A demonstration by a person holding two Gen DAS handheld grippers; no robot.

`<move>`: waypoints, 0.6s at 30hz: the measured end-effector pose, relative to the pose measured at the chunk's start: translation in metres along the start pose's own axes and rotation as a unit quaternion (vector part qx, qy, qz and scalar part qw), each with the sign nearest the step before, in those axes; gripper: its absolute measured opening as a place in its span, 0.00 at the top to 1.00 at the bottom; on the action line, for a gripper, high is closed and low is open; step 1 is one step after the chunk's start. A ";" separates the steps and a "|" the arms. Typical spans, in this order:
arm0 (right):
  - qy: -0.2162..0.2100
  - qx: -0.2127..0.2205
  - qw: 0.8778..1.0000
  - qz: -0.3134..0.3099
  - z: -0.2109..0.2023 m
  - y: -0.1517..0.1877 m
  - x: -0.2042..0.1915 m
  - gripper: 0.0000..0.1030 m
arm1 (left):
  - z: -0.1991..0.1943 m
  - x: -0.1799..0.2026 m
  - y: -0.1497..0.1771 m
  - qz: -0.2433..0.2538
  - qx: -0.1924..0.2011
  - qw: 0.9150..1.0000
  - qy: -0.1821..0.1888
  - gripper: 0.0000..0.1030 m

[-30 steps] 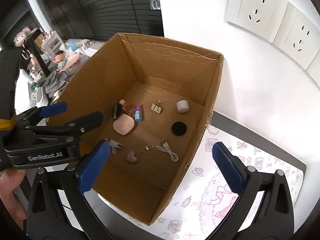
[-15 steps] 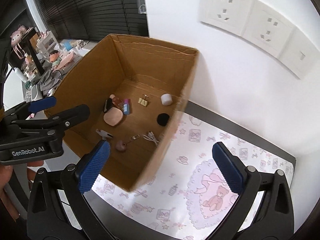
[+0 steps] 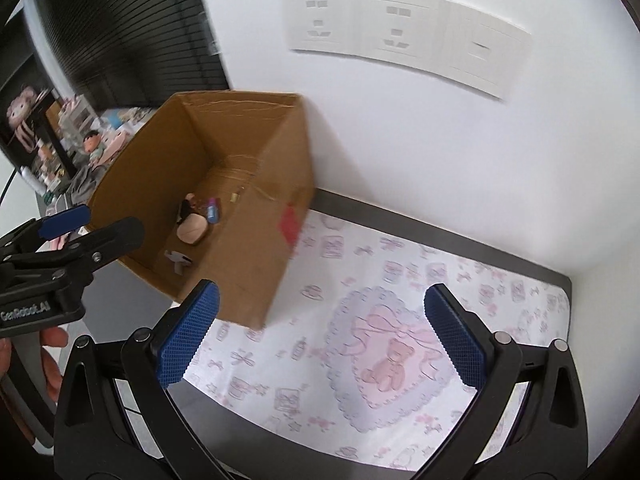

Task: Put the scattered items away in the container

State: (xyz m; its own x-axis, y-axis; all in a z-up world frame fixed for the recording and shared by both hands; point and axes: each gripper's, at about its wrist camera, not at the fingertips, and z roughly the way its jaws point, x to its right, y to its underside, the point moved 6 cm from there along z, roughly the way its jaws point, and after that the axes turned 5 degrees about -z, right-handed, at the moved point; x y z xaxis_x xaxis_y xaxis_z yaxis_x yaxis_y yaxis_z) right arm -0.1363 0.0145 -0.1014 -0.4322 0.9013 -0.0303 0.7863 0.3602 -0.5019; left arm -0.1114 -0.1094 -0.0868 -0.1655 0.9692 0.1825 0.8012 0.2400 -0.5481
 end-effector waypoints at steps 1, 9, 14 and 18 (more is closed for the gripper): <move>0.004 0.000 1.000 0.007 -0.003 0.004 0.008 0.00 | -0.001 0.010 0.002 0.008 0.003 1.000 0.001 0.00; 0.065 -0.015 0.996 0.054 -0.032 0.044 0.081 0.00 | -0.007 0.073 0.026 0.043 -0.005 0.999 0.022 0.00; 0.093 -0.019 0.992 0.085 -0.051 0.065 0.119 0.00 | -0.008 0.102 0.042 0.072 -0.017 0.997 0.021 0.00; 0.102 -0.020 0.988 0.116 -0.071 0.087 0.140 0.00 | -0.019 0.114 0.055 0.070 -0.035 0.997 0.025 0.01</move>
State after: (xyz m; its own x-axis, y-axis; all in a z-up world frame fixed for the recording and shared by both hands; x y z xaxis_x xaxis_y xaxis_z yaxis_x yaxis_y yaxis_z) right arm -0.0967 0.1891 -0.0877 -0.1426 0.9891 0.0367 0.8727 0.1431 -0.4669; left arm -0.0747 0.0130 -0.0808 -0.0208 0.9885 0.1497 0.8531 0.0957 -0.5129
